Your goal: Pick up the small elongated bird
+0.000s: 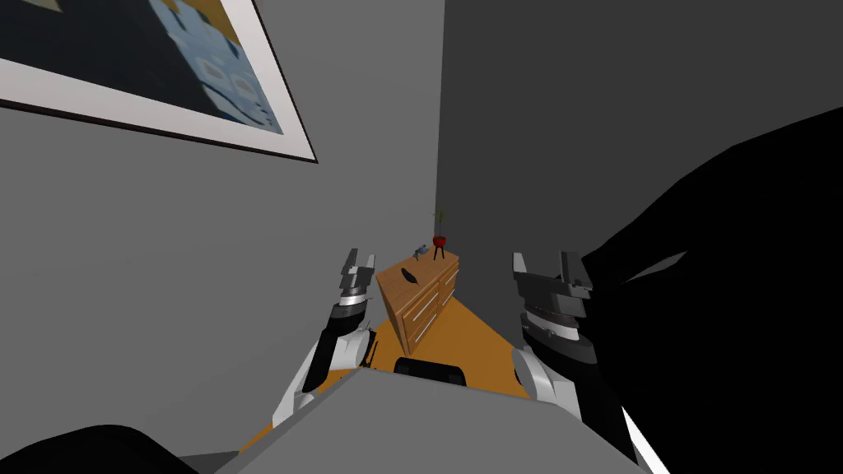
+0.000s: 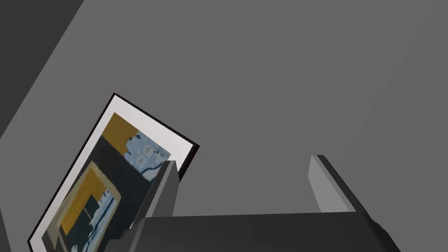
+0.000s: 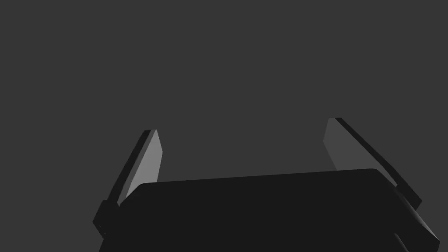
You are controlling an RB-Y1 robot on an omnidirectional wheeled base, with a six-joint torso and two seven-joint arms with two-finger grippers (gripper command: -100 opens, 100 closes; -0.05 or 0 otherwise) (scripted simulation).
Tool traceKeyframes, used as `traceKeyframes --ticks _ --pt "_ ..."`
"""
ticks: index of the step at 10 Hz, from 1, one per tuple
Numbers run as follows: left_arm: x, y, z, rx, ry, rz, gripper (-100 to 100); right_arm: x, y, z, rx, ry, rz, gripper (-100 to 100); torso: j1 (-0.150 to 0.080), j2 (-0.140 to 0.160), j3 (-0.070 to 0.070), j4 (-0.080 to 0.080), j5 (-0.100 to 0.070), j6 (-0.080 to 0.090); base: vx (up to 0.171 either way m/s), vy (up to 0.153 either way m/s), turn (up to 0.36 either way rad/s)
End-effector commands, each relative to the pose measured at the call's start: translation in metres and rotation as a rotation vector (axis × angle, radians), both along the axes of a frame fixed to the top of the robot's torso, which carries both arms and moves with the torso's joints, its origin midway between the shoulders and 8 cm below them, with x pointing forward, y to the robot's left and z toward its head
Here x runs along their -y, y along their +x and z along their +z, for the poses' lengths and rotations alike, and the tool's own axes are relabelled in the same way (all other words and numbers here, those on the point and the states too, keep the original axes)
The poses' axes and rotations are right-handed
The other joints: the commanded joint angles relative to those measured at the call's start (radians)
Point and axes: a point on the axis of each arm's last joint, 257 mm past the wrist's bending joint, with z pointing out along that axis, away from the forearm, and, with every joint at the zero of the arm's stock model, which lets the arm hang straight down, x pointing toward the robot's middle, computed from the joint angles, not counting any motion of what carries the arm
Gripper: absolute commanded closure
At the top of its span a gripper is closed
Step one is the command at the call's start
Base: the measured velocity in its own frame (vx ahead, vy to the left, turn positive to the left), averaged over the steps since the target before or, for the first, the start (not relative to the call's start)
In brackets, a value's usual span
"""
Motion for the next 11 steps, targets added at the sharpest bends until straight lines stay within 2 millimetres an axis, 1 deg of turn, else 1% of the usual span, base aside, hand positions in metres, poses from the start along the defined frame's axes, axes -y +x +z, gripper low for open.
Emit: traceKeyframes --ticks 1,4,5,7,8,9,10,11 --pt "0.007 0.009 -0.009 -0.031 -0.008 -0.044 -100 0.000 0.000 0.000 0.000 0.000 0.000 0 0.000 0.000 0.000 0.000 0.000 0.000 -0.067 0.045 -0.057" --pt "0.022 0.031 -0.035 -0.119 -0.031 -0.137 -100 0.000 0.000 0.000 0.000 0.000 0.000 0 0.007 0.008 0.005 0.002 0.002 0.000 -0.113 0.096 -0.125" --pt "0.022 0.031 -0.035 -0.121 -0.025 -0.139 -100 0.000 0.000 0.000 0.000 0.000 0.000 0 0.006 0.006 0.004 0.001 0.002 0.001 -0.029 0.022 -0.097" --pt "0.035 0.049 -0.061 -0.208 -0.041 -0.214 -100 0.000 0.000 0.000 0.000 0.000 0.000 0 0.002 0.002 0.001 0.000 0.001 0.000 -0.043 0.038 -0.142" --pt "0.035 0.049 -0.062 -0.213 -0.035 -0.216 -100 0.000 0.000 0.000 0.000 0.000 0.000 0 0.004 0.003 0.002 0.001 0.001 0.001 -0.042 0.037 -0.140" --pt "0.042 0.059 -0.079 -0.267 -0.043 -0.253 -100 0.000 0.000 0.000 0.000 0.000 0.000 0 0.003 0.003 0.002 0.001 0.001 0.000 -0.039 0.034 -0.129" --pt "0.042 0.058 -0.079 -0.269 -0.039 -0.254 -100 0.000 0.000 0.000 0.000 0.000 0.000 0 0.003 0.002 0.001 0.001 0.001 0.000 -0.028 0.023 -0.094" --pt "0.048 0.068 -0.098 -0.330 -0.042 -0.291 -100 0.000 0.000 0.000 0.000 0.000 0.000 0 0.002 0.002 0.001 0.000 0.001 0.000 -0.049 0.041 -0.163"
